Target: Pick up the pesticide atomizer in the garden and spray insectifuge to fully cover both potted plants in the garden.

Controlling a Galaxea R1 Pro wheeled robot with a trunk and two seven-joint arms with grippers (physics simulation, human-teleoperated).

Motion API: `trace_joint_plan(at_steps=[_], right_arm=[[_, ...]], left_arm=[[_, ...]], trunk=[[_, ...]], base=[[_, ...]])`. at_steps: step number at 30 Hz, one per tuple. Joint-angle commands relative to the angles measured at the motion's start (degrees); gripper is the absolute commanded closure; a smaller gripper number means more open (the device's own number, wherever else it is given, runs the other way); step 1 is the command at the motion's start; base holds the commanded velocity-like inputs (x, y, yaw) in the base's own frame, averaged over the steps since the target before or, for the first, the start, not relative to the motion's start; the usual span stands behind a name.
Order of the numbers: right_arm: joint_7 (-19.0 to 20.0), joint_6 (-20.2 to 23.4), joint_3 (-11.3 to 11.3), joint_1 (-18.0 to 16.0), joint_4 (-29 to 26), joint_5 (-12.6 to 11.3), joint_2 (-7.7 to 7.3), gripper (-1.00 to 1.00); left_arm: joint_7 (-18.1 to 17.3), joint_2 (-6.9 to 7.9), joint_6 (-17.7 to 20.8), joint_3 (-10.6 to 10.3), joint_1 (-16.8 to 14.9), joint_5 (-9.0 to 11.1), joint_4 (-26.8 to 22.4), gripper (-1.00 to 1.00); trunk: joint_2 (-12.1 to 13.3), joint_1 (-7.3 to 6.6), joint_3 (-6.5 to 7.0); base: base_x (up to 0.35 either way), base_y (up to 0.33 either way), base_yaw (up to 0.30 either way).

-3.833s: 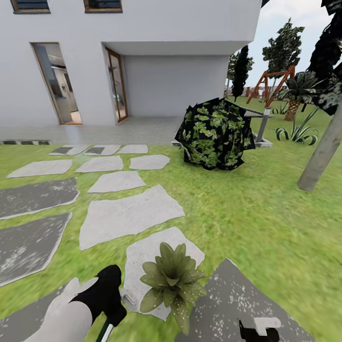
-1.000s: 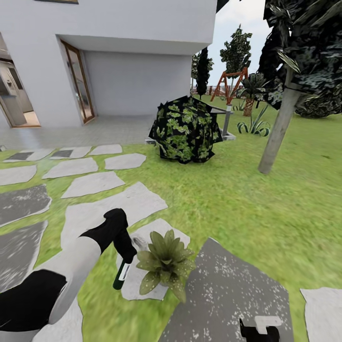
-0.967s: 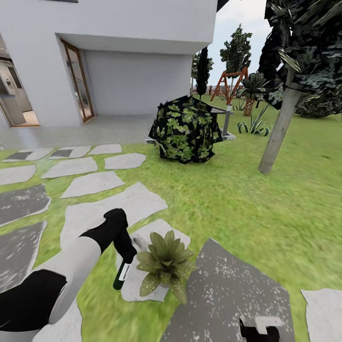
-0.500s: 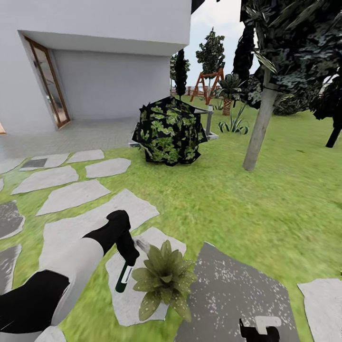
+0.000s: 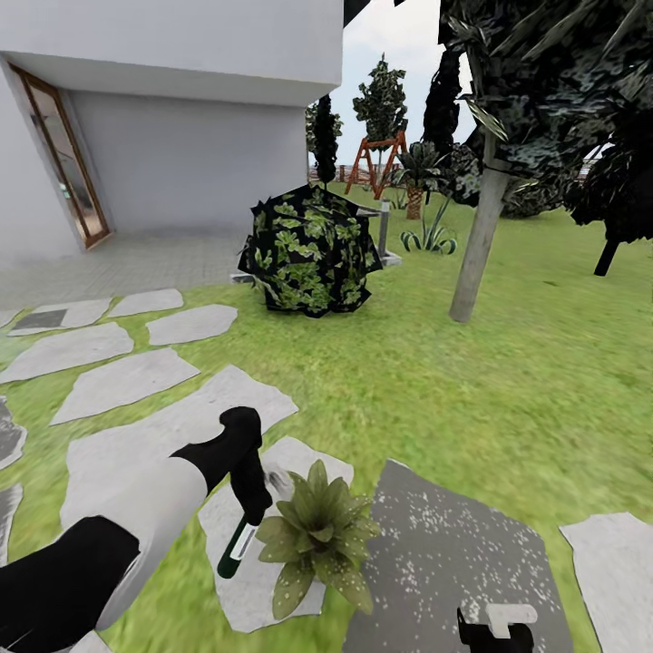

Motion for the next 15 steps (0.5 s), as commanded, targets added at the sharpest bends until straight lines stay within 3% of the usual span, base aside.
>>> trace_joint_plan(at_steps=[1,5,11,15], right_arm=[[-0.25,-0.23,-0.30,-0.05,0.09,0.61,0.01,-1.00],[-0.27,-0.23,-0.30,-0.05,0.09,0.61,0.01,-1.00],[-0.27,-0.23,-0.30,-0.05,0.09,0.61,0.01,-1.00],[-0.27,-0.23,-0.30,-0.05,0.09,0.61,0.01,-1.00]], left_arm=[[-0.78,-0.01,0.60,-0.33,-0.03,-0.50,-0.28,1.00],[-0.98,-0.33,0.62,-0.51,0.06,-0.50,-0.37,1.00],[-1.01,-1.68,0.62,-0.60,0.14,-0.50,0.17,1.00],[-1.01,-1.78,0.62,-0.61,0.23,-0.42,0.18,1.00]], trunk=[[-0.02,-0.01,-0.05],[-0.02,-0.01,-0.05],[-0.02,-0.01,-0.05],[-0.02,-0.01,-0.05]], base=[[0.000,0.000,0.000],[0.026,0.000,0.000],[0.278,0.000,-0.001],[0.105,0.000,-0.206]])
